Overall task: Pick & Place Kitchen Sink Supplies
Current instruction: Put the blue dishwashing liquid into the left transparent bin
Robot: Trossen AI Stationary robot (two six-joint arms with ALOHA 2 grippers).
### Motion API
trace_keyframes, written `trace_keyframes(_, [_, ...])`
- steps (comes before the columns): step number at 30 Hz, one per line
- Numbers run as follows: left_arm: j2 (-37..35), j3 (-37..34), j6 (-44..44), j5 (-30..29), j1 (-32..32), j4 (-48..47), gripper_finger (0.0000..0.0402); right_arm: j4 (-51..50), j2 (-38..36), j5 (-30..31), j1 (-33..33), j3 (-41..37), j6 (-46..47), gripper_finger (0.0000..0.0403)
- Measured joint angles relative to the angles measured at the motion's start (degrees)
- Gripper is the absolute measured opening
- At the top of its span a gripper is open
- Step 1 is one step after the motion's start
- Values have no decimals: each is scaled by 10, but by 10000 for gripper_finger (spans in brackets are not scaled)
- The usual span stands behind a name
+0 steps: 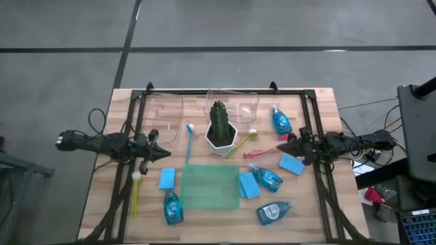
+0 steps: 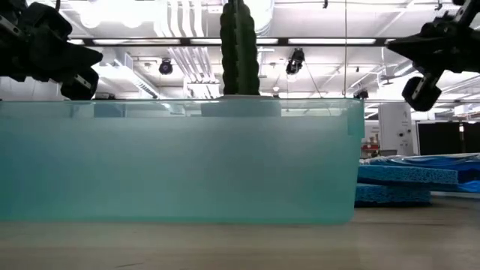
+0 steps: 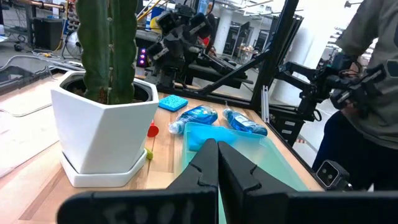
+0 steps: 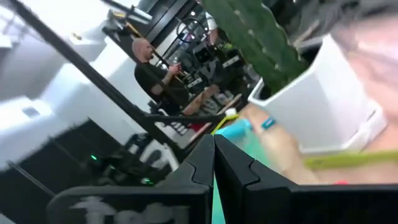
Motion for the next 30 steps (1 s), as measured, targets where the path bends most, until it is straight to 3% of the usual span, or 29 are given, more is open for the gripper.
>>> trace_keyframes(5, [0, 0, 0, 0, 0, 0, 0, 60, -1, 11, 0, 0, 82, 8])
trace_keyframes(9, [0, 0, 0, 0, 0, 0, 0, 48, 5, 48, 0, 0, 105, 9])
trace_keyframes(14, [0, 0, 0, 0, 0, 0, 0, 20, 62, 42, 0, 0, 229, 22])
trace_keyframes(18, [0, 0, 0, 0, 0, 0, 0, -9, 144, -27, 0, 6, 325, 62])
trace_keyframes(22, [0, 0, 0, 0, 0, 0, 0, -40, 228, -113, 0, 43, 360, 113])
trace_keyframes(25, [0, 0, 0, 0, 0, 0, 0, -82, 289, -149, 0, 89, 356, 152])
trace_keyframes(30, [0, 0, 0, 0, 0, 0, 0, -189, 377, -155, 0, 200, 282, 213])
